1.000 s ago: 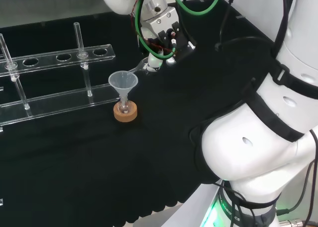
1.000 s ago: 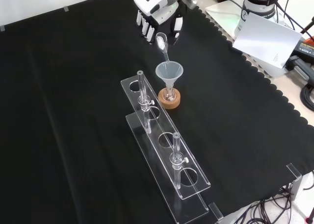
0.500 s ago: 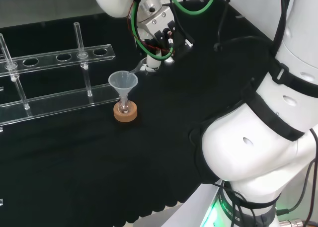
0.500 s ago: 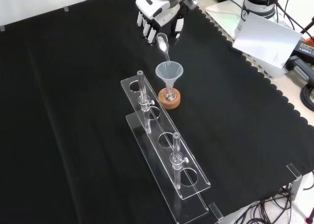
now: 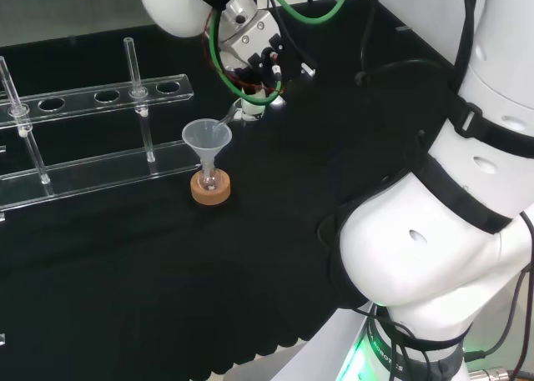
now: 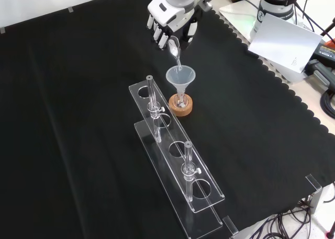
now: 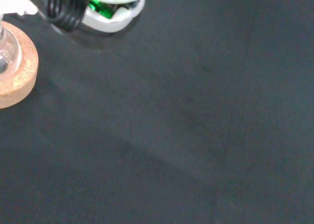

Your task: Pour all the NaCl from the weighing funnel into the round-bottom flask.

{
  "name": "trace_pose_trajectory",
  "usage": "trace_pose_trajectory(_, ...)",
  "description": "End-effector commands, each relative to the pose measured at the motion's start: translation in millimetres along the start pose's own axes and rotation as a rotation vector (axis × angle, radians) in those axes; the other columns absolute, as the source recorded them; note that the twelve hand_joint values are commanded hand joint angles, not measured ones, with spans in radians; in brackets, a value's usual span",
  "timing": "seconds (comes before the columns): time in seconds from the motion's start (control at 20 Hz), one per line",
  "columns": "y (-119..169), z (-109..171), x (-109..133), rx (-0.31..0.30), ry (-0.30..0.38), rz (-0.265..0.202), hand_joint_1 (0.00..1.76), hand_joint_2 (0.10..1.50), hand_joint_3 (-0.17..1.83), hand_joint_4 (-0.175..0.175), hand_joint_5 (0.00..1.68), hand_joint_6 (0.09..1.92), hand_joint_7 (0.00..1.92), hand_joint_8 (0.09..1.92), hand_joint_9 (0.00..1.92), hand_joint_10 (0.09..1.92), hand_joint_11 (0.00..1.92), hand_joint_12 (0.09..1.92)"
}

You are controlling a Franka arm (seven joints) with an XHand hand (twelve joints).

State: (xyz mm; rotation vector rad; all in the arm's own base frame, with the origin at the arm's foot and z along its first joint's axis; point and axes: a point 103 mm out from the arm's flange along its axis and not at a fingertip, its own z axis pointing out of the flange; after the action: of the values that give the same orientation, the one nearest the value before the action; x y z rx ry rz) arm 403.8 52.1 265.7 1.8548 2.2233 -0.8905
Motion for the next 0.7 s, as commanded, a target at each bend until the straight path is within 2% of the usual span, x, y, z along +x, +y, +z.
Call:
trace_pose_trajectory(0.05,0.4,-1.7,0.9,0.004,-0.029,0.002,1.09,0.70,0.67,0.175,1.16,0.88,1.04,0.55,1.35,0.11,1.07,0.91)
trace_pose_trajectory(0.7,1.2,-12.3,1.6,0.005,-0.130,0.011,1.09,0.70,0.68,0.175,1.16,0.88,1.04,0.55,1.36,0.10,1.07,0.91)
